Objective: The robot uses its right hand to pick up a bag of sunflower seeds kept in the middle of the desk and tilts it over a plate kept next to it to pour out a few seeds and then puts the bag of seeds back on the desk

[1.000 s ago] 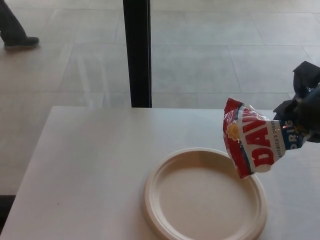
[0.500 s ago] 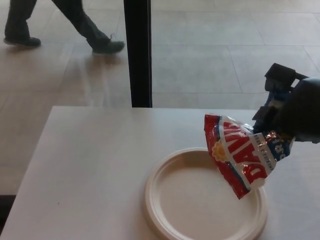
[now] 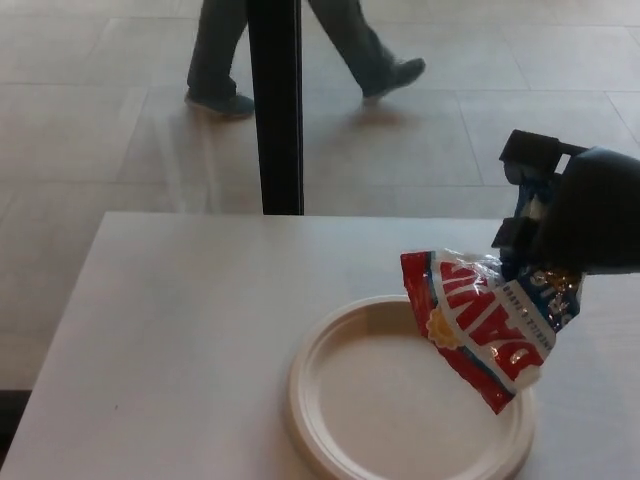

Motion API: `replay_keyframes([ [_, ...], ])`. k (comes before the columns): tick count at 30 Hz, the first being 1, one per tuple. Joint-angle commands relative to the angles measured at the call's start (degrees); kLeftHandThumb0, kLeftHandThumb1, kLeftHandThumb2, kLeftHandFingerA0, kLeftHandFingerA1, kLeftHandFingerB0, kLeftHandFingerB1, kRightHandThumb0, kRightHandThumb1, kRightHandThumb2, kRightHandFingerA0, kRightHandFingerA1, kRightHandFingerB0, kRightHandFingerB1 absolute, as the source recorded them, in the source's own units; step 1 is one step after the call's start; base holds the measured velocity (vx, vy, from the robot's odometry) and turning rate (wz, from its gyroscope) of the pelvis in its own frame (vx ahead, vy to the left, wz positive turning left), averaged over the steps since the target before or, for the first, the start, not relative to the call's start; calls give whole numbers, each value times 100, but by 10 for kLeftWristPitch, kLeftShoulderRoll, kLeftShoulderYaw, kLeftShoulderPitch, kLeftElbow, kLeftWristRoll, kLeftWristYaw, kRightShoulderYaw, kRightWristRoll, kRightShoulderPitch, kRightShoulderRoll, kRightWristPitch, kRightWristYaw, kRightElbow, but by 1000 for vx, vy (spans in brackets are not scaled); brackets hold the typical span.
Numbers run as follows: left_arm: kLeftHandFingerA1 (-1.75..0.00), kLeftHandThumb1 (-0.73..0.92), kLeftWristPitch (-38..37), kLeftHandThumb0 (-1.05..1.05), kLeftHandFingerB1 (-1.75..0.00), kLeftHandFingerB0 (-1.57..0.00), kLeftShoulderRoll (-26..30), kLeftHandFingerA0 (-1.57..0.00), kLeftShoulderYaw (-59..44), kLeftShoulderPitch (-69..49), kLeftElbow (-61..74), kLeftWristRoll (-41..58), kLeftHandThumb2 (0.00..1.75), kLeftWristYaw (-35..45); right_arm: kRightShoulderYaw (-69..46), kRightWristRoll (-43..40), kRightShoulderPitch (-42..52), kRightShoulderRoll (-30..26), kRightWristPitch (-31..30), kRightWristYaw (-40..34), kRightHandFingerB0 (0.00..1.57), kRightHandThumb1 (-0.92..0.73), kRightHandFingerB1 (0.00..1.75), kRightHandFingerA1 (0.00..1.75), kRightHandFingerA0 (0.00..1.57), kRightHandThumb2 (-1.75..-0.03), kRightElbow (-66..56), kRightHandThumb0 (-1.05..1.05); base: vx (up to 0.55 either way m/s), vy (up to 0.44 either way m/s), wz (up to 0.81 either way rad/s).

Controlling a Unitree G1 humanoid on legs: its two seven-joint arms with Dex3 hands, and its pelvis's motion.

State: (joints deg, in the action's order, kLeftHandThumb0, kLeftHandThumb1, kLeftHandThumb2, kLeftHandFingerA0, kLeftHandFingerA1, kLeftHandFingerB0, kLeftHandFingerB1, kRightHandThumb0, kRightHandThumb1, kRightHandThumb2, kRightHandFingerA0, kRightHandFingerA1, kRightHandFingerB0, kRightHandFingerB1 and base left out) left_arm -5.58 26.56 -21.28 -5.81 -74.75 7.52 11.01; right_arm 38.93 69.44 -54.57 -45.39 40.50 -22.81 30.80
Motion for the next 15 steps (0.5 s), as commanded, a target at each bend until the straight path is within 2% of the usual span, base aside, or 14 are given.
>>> replay_keyframes([
  [1, -58, 89, -6, -88, -40, -35, 13, -43, 8, -2, 1, -8, 67, -1, -1, 1, -20, 1, 11, 54, 89, -51, 93, 131, 126, -109, -18, -31, 0, 0, 0],
  [3, -57, 87, 9, -89, -40, -37, 13, -42, -1, 3, -1, 2, 66, 1, -8, -12, -13, 8, -4, 98, 89, -51, 95, 133, 128, -109, -34, -34, 0, 0, 0],
  [4, -57, 89, 7, -89, -40, -37, 13, -44, 1, 2, -1, -1, 66, -1, -10, -13, -11, 10, -9, 110, 91, -48, 94, 125, 124, -110, -41, -27, 0, 0, 0],
  [5, -57, 89, 4, -89, -40, -37, 14, -44, 5, 2, -1, -6, 66, -4, -11, -15, -8, 12, -15, 126, 91, -48, 94, 125, 124, -110, -50, -27, 0, 0, 0],
  [6, -60, 88, 10, -89, -41, -36, 12, -42, -4, 2, 0, 5, 66, 0, -9, -1, -7, 14, -26, 133, 96, -49, 103, 129, 117, -108, -63, -35, 0, 0, 0],
  [7, -60, 88, 4, -89, -41, -36, 13, -42, 1, 0, 1, 0, 66, 0, -10, -1, -5, 15, -29, 139, 96, -49, 103, 129, 117, -108, -67, -35, 0, 0, 0],
  [8, -62, 88, 5, -89, -42, -35, 14, -42, 2, 0, 4, 0, 66, 2, -16, -12, -1, 18, -33, 152, 96, -48, 98, 118, 115, -109, -72, -31, 0, 0, 0],
  [9, -62, 88, 5, -89, -42, -35, 14, -42, 2, 0, 5, 0, 66, 2, -17, -12, 0, 18, -33, 154, 96, -48, 98, 118, 115, -109, -73, -31, 0, 0, 0],
  [10, -61, 88, 2, -90, -42, -35, 16, -41, 5, -1, 5, -3, 66, 5, -16, -12, -2, 20, -33, 168, 91, -48, 88, 106, 108, -110, -76, -30, 0, 0, 0],
  [11, -66, 67, 6, -83, -53, -32, 15, -42, 2, 2, 4, -1, 109, -1, -15, -8, -6, 24, -38, 184, 91, -50, 61, 82, 104, -98, -82, -28, 0, 0, 0],
  [12, -66, 67, 8, -83, -53, -32, 15, -42, 1, 3, 4, 0, 109, -3, -16, -7, -6, 26, -40, 193, 91, -50, 61, 82, 104, -98, -85, -28, 0, 0, 0],
  [13, -60, 86, 12, -87, -40, -37, 15, -44, -2, 4, 3, 4, 66, -2, -17, -7, -6, 27, -41, 197, 90, -50, 59, 84, 104, -97, -87, -28, 0, 0, 0],
  [14, -60, 86, 18, -87, -40, -37, 15, -44, -8, 7, 1, 10, 66, 0, -17, -7, -7, 28, -41, 203, 90, -50, 59, 84, 104, -97, -88, -28, 0, 0, 0],
  [15, -59, 87, 13, -86, -40, -36, 15, -43, -4, 5, 1, 5, 66, 1, -15, -2, -8, 31, -55, 251, 86, -57, 70, 121, 100, -94, -102, -31, 0, 0, 0],
])
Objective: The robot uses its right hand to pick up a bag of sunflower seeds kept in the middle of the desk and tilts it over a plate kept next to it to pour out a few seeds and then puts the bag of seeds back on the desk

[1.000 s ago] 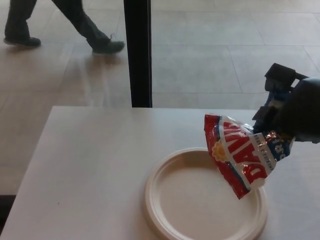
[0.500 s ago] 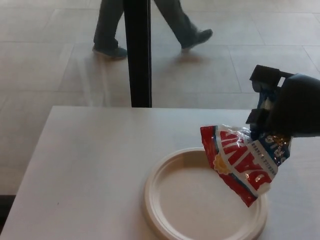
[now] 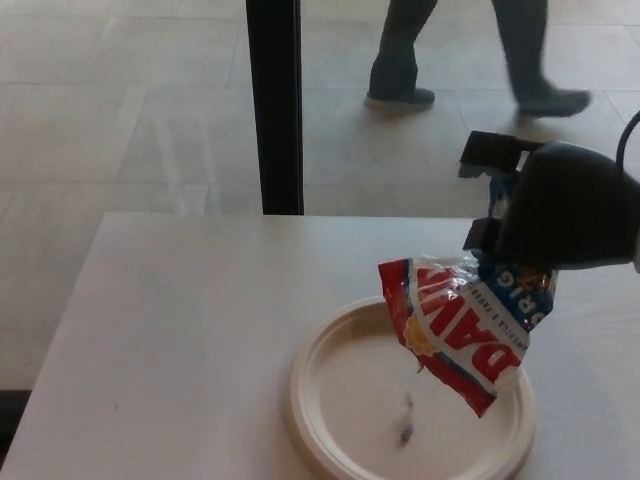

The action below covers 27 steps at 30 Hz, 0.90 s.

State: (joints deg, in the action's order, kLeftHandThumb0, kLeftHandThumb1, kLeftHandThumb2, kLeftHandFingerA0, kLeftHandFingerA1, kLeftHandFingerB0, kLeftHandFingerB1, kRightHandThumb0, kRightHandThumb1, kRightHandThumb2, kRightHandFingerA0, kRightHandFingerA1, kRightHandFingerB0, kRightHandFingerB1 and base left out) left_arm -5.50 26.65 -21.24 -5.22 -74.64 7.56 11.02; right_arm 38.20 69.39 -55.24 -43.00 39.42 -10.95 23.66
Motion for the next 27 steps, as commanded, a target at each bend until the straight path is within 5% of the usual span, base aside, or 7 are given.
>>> replay_keyframes([
  [1, -60, 89, 10, -86, -39, -37, 15, -45, 5, 0, 1, -5, 67, -6, -7, -2, -2, 11, -47, 149, 85, -54, 56, 100, 100, -92, -35, -28, 0, 0, 0],
  [3, -66, 67, 12, -81, -52, -32, 15, -42, 0, -1, 0, 0, 110, -2, -8, -1, 1, 11, -54, 170, 84, -54, 53, 79, 91, -93, -47, -29, 0, 0, 0],
  [5, -61, 88, 18, -86, -39, -36, 16, -43, -5, 1, 0, 6, 67, 3, -11, -5, 4, 11, -61, 200, 83, -54, 51, 64, 83, -93, -59, -29, 0, 0, 0],
  [8, -69, 86, 20, -87, -42, -34, 16, -43, -15, 3, -1, 16, 66, 8, -10, 22, 6, 9, -81, 212, 90, -62, 71, 138, 101, -84, -78, -38, 0, 0, 0],
  [17, -64, 85, 17, -88, -42, -36, 15, -44, -15, 5, -3, 11, 66, 3, -18, 27, 12, 6, -97, 246, 88, -64, 70, 141, 101, -80, -96, -37, 0, 0, 0],
  [18, -67, 65, 16, -83, -53, -32, 15, -42, -14, 4, 0, 10, 108, 3, -18, 25, 11, 6, -95, 255, 89, -63, 66, 123, 103, -82, -99, -36, 0, 0, 0],
  [27, -58, 87, 6, -89, -41, -36, 18, -42, -4, 4, -1, -3, 66, 2, -23, 35, 15, 8, -102, 268, 86, -67, 108, 163, 97, -80, -119, -41, 0, 0, 0],
])
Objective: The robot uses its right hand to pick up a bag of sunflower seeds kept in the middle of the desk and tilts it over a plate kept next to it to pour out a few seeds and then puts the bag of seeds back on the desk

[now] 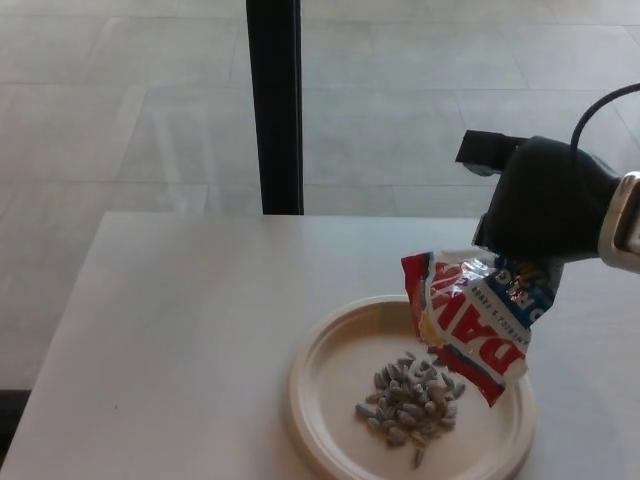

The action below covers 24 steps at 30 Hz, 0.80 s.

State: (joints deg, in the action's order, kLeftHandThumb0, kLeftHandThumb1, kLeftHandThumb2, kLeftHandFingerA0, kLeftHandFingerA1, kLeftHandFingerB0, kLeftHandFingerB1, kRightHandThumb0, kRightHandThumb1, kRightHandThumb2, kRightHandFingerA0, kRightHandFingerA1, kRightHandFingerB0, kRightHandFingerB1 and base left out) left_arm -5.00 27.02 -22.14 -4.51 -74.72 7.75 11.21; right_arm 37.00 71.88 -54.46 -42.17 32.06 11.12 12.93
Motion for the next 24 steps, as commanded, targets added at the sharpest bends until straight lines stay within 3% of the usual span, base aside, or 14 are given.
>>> replay_keyframes([
  [1, -61, 86, 7, -88, -41, -36, 13, -40, -5, -2, -1, 7, 66, 6, -15, -3, 9, 0, -22, 50, 86, -61, 64, 111, 99, -85, -13, -36, 0, 0, 0],
  [2, -61, 86, 7, -88, -41, -36, 13, -40, -6, -2, -1, 8, 66, 7, -16, -5, 9, 0, -21, 52, 86, -61, 64, 111, 99, -85, -13, -36, 0, 0, 0],
  [3, -62, 86, 7, -90, -42, -35, 14, -41, -6, -2, 0, 8, 66, 8, -19, -10, 11, 3, -22, 59, 85, -60, 53, 83, 96, -88, -13, -33, 0, 0, 0],
  [6, -60, 89, 2, -88, -41, -35, 16, -41, 6, -5, 2, -4, 66, 6, -44, -49, 35, 13, -27, 45, 81, -61, 53, 106, 101, -86, -3, -33, 0, 0, 0],
  [8, -58, 88, -2, -89, -39, -36, 16, -43, 11, -5, 2, -9, 67, -2, -59, -61, 52, 18, -31, 34, 86, -61, 73, 150, 99, -90, 0, -35, 0, 0, 0],
  [13, -57, 88, 6, -88, -39, -35, 14, -42, 5, -11, -1, 1, 66, 5, -111, -126, 114, 32, -45, 35, 89, -61, 88, 148, 97, -92, 5, -31, 0, 0, 0],
  [14, -58, 88, 4, -88, -40, -36, 14, -42, 9, -11, 0, -4, 67, 3, -133, -158, 144, 38, -57, 34, 84, -62, 115, 173, 93, -96, 13, -25, 0, 0, 0],
  [16, -59, 88, 9, -87, -40, -37, 12, -43, 4, -9, 0, 2, 66, 1, -149, -165, 162, 43, -52, 7, 86, -59, 124, 175, 93, -97, 19, -25, 0, 0, 0],
  [18, -59, 88, 5, -88, -40, -37, 11, -42, 6, -10, -1, 0, 66, -1, -171, -184, 191, 50, -58, -3, 86, -63, 111, 175, 94, -86, 22, -28, 0, 0, 0],
  [19, -66, 67, 5, -82, -54, -32, 11, -41, 7, -10, -1, -1, 109, -4, -181, -193, 207, 52, -65, -1, 82, -67, 120, 174, 87, -87, 25, -27, 0, 0, 0],
  [20, -60, 88, 3, -87, -42, -36, 11, -41, 9, -13, -1, -3, 67, -3, -205, -214, 248, 58, -84, -3, 83, -64, 134, 173, 91, -88, 30, -26, 0, 0, 0],
  [22, -60, 88, 1, -87, -42, -36, 10, -41, 9, -16, -1, -4, 67, -2, -214, -217, 260, 63, -87, -4, 83, -64, 134, 173, 91, -88, 29, -26, 0, 0, 0],
  [23, -58, 89, 0, -87, -41, -36, 10, -42, 11, -18, -1, -5, 67, -3, -221, -215, 272, 64, -91, -5, 79, -60, 143, 173, 103, -89, 27, -19, 0, 0, 0],
  [24, -60, 87, 0, -88, -41, -38, 10, -44, 9, -20, 0, -3, 66, -4, -231, -221, 290, 66, -96, -12, 73, -63, 155, 175, 83, -89, 29, -23, 0, 0, 0],
])
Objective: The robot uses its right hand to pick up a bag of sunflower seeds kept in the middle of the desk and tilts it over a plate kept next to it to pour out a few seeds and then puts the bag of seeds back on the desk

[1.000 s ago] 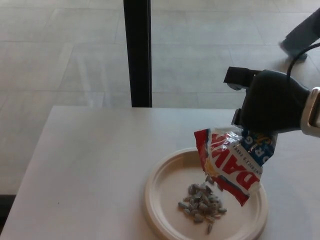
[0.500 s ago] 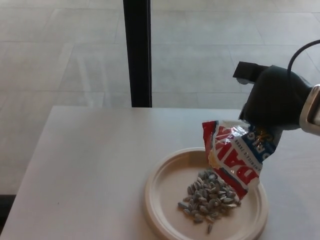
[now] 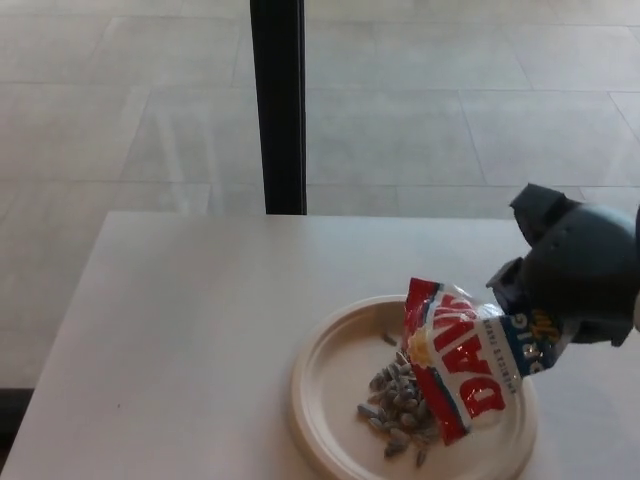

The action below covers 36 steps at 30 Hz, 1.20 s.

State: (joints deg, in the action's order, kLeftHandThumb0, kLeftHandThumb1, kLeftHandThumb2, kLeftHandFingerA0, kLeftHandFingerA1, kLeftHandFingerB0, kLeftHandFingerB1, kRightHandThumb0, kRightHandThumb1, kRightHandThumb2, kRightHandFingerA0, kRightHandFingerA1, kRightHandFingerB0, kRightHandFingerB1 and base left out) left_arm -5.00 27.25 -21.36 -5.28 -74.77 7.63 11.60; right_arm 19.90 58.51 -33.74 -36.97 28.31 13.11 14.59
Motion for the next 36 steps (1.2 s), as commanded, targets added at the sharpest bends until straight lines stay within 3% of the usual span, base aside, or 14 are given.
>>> replay_keyframes([
  [1, -62, 87, 0, -87, -42, -37, 6, -43, -2, -15, 1, 2, 66, -7, -80, -103, 114, 22, -72, -40, 68, -63, 157, 175, 80, -89, 15, -23, 0, 0, 0],
  [4, -62, 88, -3, -88, -43, -35, 6, -41, -2, -18, 1, 2, 66, -5, -115, -128, 157, 42, -92, -45, 67, -65, 152, 174, 93, -93, 13, -20, 0, 0, 0],
  [14, -60, 87, -5, -89, -40, -37, -1, -43, -5, -25, -3, 4, 66, -7, -175, -184, 241, 138, -114, -98, 74, -55, 154, 173, 86, -116, 21, -22, 0, 0, 0],
  [15, -66, 66, -3, -85, -53, -32, -2, -41, -7, -25, -1, 6, 108, -8, -180, -194, 246, 154, -116, -109, 76, -55, 149, 169, 86, -117, 24, -21, 0, 0, 0],
  [16, -62, 87, -2, -90, -43, -36, -3, -42, -7, -26, -1, 7, 66, -7, -183, -196, 250, 166, -112, -126, 77, -53, 148, 169, 85, -120, 30, -21, 0, 0, 0],
  [18, -61, 87, -3, -90, -42, -37, -3, -42, -7, -26, -1, 6, 66, -6, -185, -199, 252, 174, -106, -137, 78, -51, 149, 168, 85, -123, 35, -19, 0, 0, 0],
  [19, -61, 71, -6, -95, -46, -32, -2, -37, -4, -26, -2, 1, 86, -5, -187, -206, 257, 186, -98, -154, 76, -55, 152, 169, 86, -122, 45, -22, 0, 0, 0],
  [21, -61, 72, -4, -94, -45, -31, -3, -37, -10, -26, -3, 8, 84, 5, -189, -209, 263, 206, -85, -189, 77, -56, 151, 169, 86, -119, 61, -22, 0, 0, 0],
  [22, -63, 67, -5, -84, -51, -30, -3, -37, -8, -26, -3, 6, 109, 3, -189, -211, 264, 208, -81, -194, 69, -52, 153, 173, 90, -110, 65, -26, 0, 0, 0],
  [23, -58, 89, -8, -87, -40, -36, -2, -42, -2, -28, -3, -1, 67, -1, -192, -224, 267, 217, -73, -199, 71, -57, 155, 175, 89, -110, 74, -23, 0, 0, 0],
  [28, -59, 88, -4, -88, -41, -36, -11, -42, -9, -35, 0, 7, 66, -6, -192, -246, 264, 254, -35, -260, 72, -69, 160, 172, 82, -95, 128, -21, 0, 0, 0],
  [33, -62, 86, -1, -87, -40, -38, -13, -44, -15, -36, -2, 12, 66, -8, -182, -207, 261, 269, 0, -389, 77, -64, 122, 169, 96, -100, 178, -17, 0, 0, 0],
  [34, -59, 88, -3, -87, -40, -38, -13, -44, -10, -37, -2, 7, 66, -11, -178, -199, 259, 269, 4, -412, 49, -78, 62, 161, 84, -68, 194, -28, 0, 0, 0],
  [36, -59, 88, -7, -87, -40, -38, -13, -44, -3, -38, -2, -2, 66, -15, -173, -188, 256, 270, 9, -448, 49, -78, 62, 161, 84, -68, 219, -28, 0, 0, 0],
])
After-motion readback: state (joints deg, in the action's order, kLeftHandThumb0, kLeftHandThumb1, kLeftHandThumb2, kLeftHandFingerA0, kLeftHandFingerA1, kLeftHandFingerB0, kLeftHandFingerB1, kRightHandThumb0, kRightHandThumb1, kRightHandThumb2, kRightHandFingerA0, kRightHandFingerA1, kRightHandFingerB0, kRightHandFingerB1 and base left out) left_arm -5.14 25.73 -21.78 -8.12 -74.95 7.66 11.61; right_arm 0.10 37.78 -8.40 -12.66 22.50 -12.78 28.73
